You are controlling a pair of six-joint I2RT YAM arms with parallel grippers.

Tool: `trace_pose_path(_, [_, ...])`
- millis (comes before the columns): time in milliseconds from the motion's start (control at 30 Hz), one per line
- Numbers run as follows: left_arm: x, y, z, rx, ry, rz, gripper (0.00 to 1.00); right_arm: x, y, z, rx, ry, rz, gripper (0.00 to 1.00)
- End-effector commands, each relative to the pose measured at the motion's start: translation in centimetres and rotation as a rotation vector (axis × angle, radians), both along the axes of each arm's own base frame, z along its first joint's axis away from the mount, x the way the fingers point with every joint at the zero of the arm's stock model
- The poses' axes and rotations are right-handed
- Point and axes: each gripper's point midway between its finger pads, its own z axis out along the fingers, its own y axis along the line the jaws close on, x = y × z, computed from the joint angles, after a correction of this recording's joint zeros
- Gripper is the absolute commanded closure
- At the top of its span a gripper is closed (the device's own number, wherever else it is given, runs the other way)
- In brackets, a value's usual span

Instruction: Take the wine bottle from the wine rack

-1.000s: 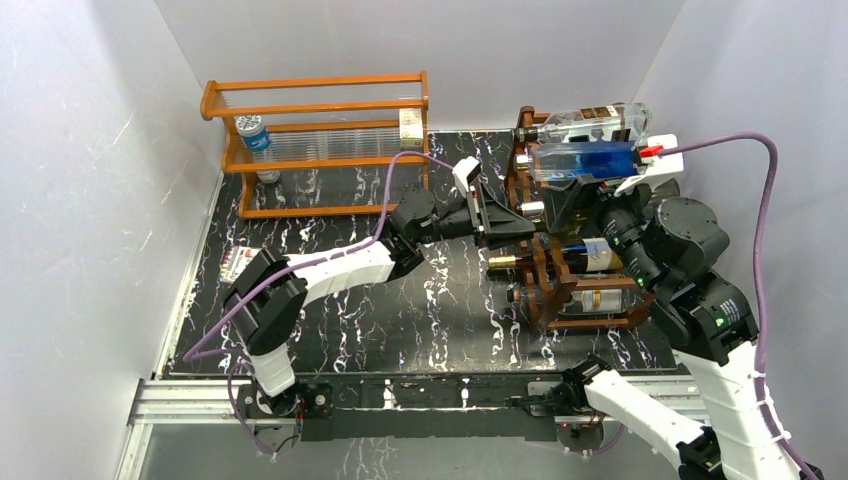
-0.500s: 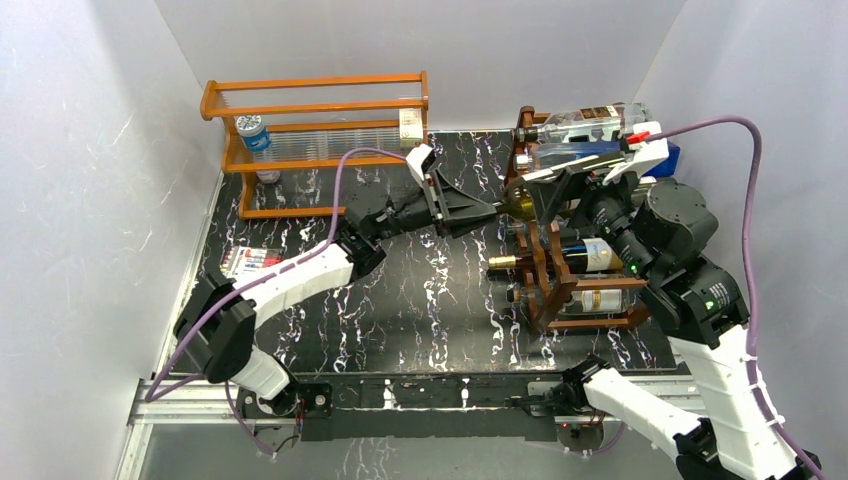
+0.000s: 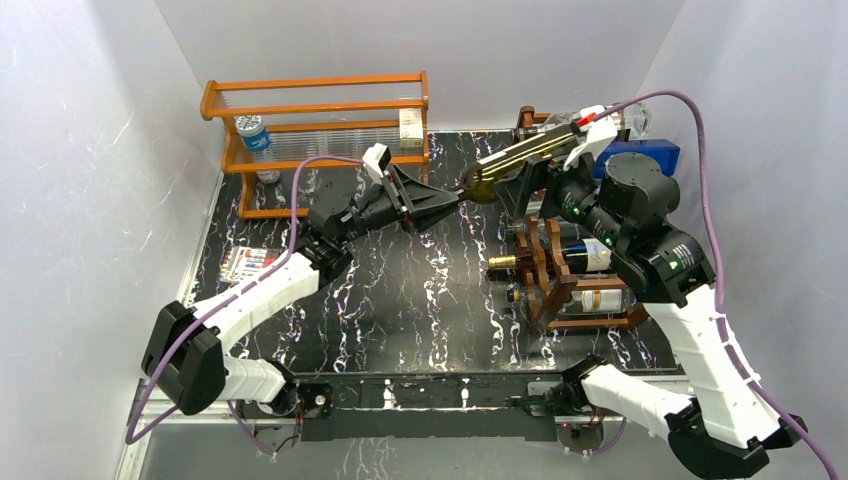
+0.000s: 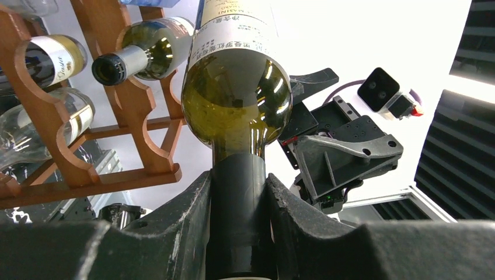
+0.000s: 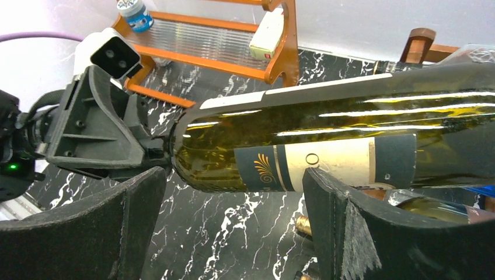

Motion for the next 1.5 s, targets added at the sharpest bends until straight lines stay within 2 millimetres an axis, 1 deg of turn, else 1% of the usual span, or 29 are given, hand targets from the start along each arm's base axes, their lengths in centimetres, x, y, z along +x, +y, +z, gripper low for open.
trace_pose_path(0, [-2.9,3.6,7.6,-0.167,-0.190,0.020,1.00,-0.3,1.0,2.7,0.037,-0.105,0.066,0.02])
trace_pose_path(67, [-2.9,4.2,7.7,-0.168,-0.191,0.030,1.00,-0.2,1.5,2.6,0.031,-0.107,0.091,0.02])
trace_pose_path(233, [-3.2,5.3,7.9,-0.167,-0.195,0.052,1.00,0.4,2.0,2.2,0.014,-0.095,0.100,0.02])
trace_pose_path(333, [-3.4,5.9,7.8,-0.152,-0.191,0.068,1.00,0.4,2.4,2.7,0.027,-0.105,0.118,0.02])
trace_pose_path(433, [-3.6,6.7,7.2,-0.127,-0.182,0.091,1.00,0.1,3.1,3.7,0.091,-0.110,0.146,0.02])
trace_pose_path(500, [-3.8,7.2,6.7,-0.108,-0.167,0.105,1.00,0.3,3.0,4.3,0.155,-0.122,0.115,0.02])
trace_pose_path(567, [-4.0,7.7,6.1,-0.081,-0.156,0.125,1.00,0.3,2.7,4.8,0.174,-0.152,0.105,0.02])
trace_pose_path(633, [-4.2,8.3,5.4,-0.048,-0.142,0.145,1.00,0.4,3.0,5.0,0.161,-0.159,0.118,0.02])
trace_pose_path(733, [-4.4,9.0,4.5,-0.006,-0.122,0.177,1.00,0.6,4.3,4.3,0.118,-0.146,0.190,0.02])
trace_pose_path(867, [-4.9,9.9,2.8,0.065,-0.089,0.217,1.00,0.9,6.3,2.7,0.077,-0.117,0.292,0.02])
trace_pose_path(967, [-5.1,10.9,1.3,0.128,-0.071,0.262,1.00,1.2,7.8,0.8,0.037,-0.061,0.366,0.02])
trace_pose_path(1067, [-5.3,11.7,-0.5,0.193,-0.039,0.296,1.00,1.5,9.4,-1.3,0.014,0.010,0.424,0.02])
trace_pose_path(1133, [-5.6,12.1,-2.1,0.241,-0.011,0.301,1.00,1.3,10.5,-2.5,-0.003,0.039,0.456,0.02])
trace_pose_path(1333, [-6.3,13.1,-7.6,0.371,0.071,0.310,1.00,0.0,13.3,-5.5,-0.070,0.067,0.533,0.02])
trace_pose_path(1467, [-6.7,13.6,-10.8,0.477,0.095,0.303,1.00,-0.5,14.8,-8.6,-0.139,0.104,0.565,0.02])
